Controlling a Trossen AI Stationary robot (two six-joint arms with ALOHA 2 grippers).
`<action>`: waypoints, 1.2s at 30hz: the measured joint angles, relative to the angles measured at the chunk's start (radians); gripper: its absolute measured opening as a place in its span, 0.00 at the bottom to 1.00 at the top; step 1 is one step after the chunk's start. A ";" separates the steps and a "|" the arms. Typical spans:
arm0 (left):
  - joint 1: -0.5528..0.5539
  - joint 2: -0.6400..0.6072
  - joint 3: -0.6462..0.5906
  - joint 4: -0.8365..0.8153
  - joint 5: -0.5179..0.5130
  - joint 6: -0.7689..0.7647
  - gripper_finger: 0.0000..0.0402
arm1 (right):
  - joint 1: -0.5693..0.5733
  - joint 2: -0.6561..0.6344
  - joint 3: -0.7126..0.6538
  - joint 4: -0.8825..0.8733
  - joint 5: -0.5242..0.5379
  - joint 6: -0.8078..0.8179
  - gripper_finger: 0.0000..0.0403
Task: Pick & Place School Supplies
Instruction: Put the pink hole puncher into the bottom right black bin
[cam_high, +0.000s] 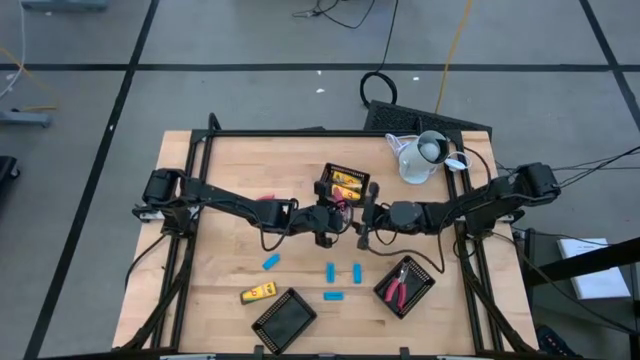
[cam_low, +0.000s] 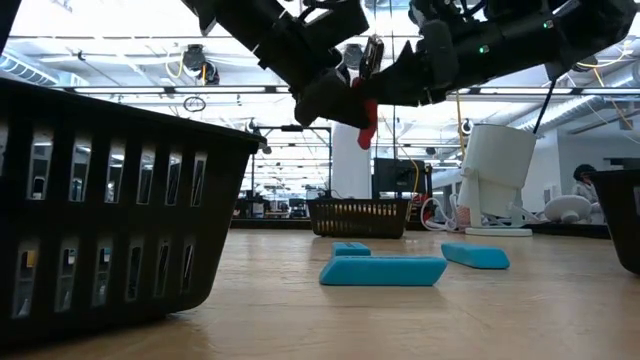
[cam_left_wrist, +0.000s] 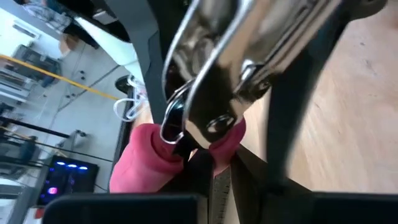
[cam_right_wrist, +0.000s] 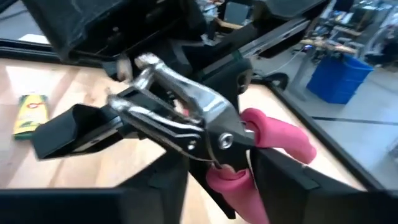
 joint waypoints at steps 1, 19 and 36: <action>0.000 0.000 0.000 -0.003 0.000 -0.002 0.07 | 0.000 0.005 0.000 0.010 0.011 -0.006 0.32; -0.004 -0.002 0.009 -0.066 0.026 -0.094 0.35 | 0.139 0.004 0.003 0.070 0.337 -0.204 0.14; -0.107 -0.079 -0.155 -0.251 -0.168 -0.361 0.49 | 0.285 -0.075 0.002 -0.107 0.591 -0.202 0.14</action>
